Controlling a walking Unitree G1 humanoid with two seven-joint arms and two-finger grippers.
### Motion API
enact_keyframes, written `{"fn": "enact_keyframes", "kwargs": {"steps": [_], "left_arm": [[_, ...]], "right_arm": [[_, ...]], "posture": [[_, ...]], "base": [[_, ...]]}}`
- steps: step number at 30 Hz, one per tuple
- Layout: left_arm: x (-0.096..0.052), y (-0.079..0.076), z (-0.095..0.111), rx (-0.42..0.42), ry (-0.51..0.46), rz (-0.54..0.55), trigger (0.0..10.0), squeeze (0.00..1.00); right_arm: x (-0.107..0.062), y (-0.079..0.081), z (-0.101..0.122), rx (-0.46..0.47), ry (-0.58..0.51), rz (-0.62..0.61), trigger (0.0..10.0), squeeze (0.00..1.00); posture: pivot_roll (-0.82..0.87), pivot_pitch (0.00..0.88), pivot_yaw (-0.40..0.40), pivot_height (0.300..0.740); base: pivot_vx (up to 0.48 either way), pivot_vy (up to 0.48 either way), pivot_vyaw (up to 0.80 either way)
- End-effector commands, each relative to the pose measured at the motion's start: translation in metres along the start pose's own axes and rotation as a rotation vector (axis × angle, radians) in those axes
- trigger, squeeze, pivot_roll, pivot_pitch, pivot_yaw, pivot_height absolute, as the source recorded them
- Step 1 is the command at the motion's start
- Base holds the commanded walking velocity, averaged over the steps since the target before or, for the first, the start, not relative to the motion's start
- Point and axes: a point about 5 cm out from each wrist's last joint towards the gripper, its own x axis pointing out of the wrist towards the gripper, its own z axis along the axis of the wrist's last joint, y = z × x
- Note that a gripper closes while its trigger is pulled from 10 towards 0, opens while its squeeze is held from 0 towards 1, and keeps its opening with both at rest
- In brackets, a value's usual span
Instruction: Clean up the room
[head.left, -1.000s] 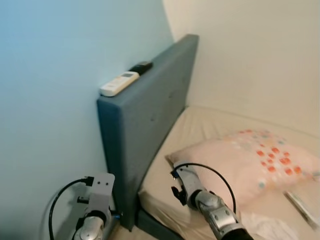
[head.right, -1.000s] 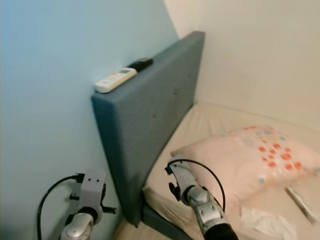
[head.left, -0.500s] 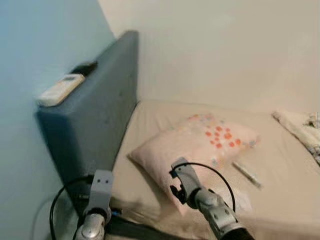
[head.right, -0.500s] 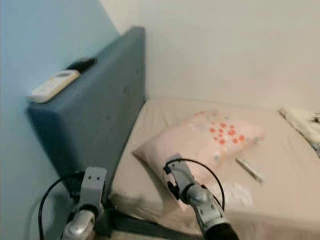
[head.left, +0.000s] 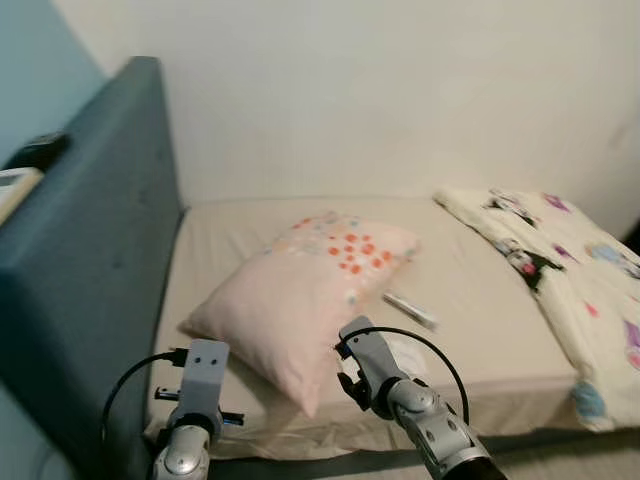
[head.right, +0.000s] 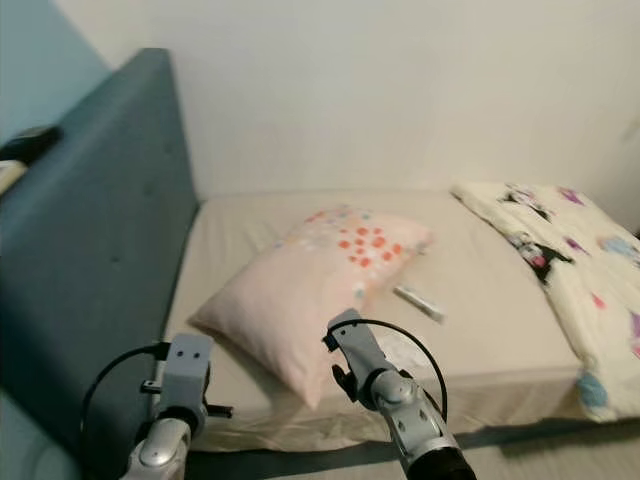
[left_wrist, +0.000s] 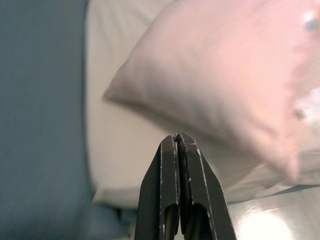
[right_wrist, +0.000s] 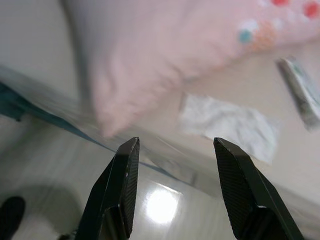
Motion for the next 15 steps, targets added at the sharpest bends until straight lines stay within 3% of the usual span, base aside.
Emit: {"fn": "enact_keyframes", "kwargs": {"steps": [1,8,9,11,15], "left_arm": [[0.003,0.001,0.002,0.01,-0.01,-0.002,10.0,0.0],[0.008,0.003,0.011,0.035,-0.038,-0.021,10.0,0.0],[0.007,0.002,0.009,0.042,-0.034,-0.031,10.0,0.0],[0.004,0.004,0.004,0.039,-0.02,-0.036,10.0,0.0],[0.002,0.004,0.002,0.005,-0.008,-0.042,10.0,0.0]], "right_arm": [[-0.003,-0.006,0.005,-0.016,-0.007,-0.02,10.0,0.0],[-0.001,-0.005,0.003,0.033,-0.019,-0.04,10.0,0.0],[0.0,-0.003,0.001,0.074,-0.034,-0.048,10.0,0.0],[0.002,0.004,0.001,0.156,-0.072,-0.051,10.0,0.0],[0.004,0.011,0.003,0.168,-0.103,-0.039,10.0,0.0]], "posture": [[-0.06,0.014,-0.114,0.74],[-0.03,0.002,-0.06,0.74],[-0.03,0.0,-0.044,0.74],[-0.02,0.0,-0.016,0.74],[-0.02,0.0,0.008,0.74]], "base": [[0.0,0.0,-0.79],[0.0,0.0,-0.79],[0.0,0.0,-0.64],[0.0,0.0,0.0],[0.0,0.0,0.0]]}}
